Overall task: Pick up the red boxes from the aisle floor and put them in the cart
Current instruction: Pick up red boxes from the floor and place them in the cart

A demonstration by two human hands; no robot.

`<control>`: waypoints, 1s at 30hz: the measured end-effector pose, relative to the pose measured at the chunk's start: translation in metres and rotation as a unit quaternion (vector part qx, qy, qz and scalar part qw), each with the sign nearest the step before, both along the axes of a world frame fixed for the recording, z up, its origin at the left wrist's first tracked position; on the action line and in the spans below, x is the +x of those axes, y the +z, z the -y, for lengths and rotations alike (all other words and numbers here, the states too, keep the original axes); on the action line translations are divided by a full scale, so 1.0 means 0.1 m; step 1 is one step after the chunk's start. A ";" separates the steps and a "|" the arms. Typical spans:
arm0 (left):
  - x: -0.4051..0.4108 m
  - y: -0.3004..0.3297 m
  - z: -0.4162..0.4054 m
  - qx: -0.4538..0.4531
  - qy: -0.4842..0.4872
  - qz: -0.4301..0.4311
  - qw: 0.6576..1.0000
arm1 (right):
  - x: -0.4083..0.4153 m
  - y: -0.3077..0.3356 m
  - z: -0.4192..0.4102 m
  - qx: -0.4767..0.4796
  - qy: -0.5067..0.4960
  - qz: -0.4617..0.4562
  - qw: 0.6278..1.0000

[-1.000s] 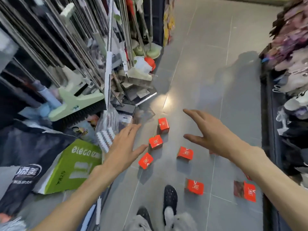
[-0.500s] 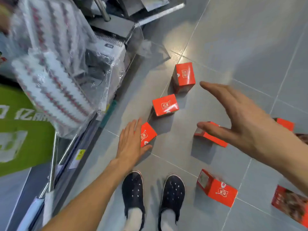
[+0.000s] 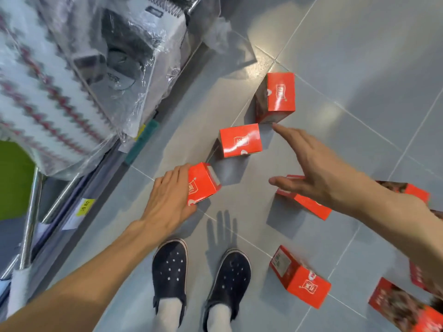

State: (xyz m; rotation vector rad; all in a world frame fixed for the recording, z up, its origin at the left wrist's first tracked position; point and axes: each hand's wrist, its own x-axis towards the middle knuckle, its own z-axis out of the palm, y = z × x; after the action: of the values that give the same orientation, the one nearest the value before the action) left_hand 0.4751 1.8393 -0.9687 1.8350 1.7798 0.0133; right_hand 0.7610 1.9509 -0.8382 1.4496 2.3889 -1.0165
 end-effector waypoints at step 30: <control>-0.28 2.50 -0.71 0.049 0.030 0.105 0.993 | -0.03 1.74 -0.86 0.125 0.009 0.088 0.988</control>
State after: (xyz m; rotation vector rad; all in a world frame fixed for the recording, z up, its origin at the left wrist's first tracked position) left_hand 0.4472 1.9099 -0.7190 1.7753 1.7118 0.3113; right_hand 0.7578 2.0365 -0.6641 1.5213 2.4624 -0.5719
